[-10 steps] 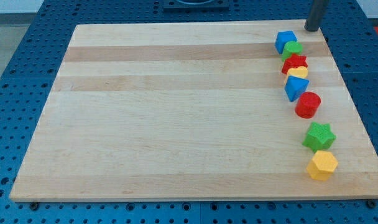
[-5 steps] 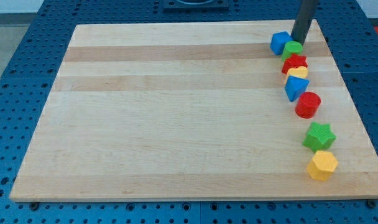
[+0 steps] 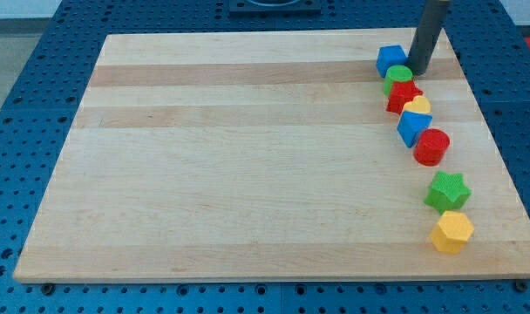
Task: Move the green circle to the left of the blue triangle
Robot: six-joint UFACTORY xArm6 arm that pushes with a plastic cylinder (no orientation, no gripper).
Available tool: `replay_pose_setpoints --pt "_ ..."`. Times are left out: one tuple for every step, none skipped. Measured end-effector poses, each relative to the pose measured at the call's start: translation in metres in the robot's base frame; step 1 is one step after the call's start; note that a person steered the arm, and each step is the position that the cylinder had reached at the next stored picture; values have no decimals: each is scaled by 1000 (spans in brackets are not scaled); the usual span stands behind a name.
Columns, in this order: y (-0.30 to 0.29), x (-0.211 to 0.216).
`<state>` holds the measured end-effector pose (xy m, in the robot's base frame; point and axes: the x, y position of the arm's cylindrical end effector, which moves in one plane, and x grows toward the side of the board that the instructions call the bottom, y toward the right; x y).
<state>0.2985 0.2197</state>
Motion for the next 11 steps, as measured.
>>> replay_pose_setpoints --pt "0 6" --pt "-5 24" --pt "-15 34" --pt "-15 34" --pt "-4 21" --pt "7 5" --pt "-3 5" --pt "-19 13" --pt "-39 28" --pt "-55 39" --pt "-67 53"
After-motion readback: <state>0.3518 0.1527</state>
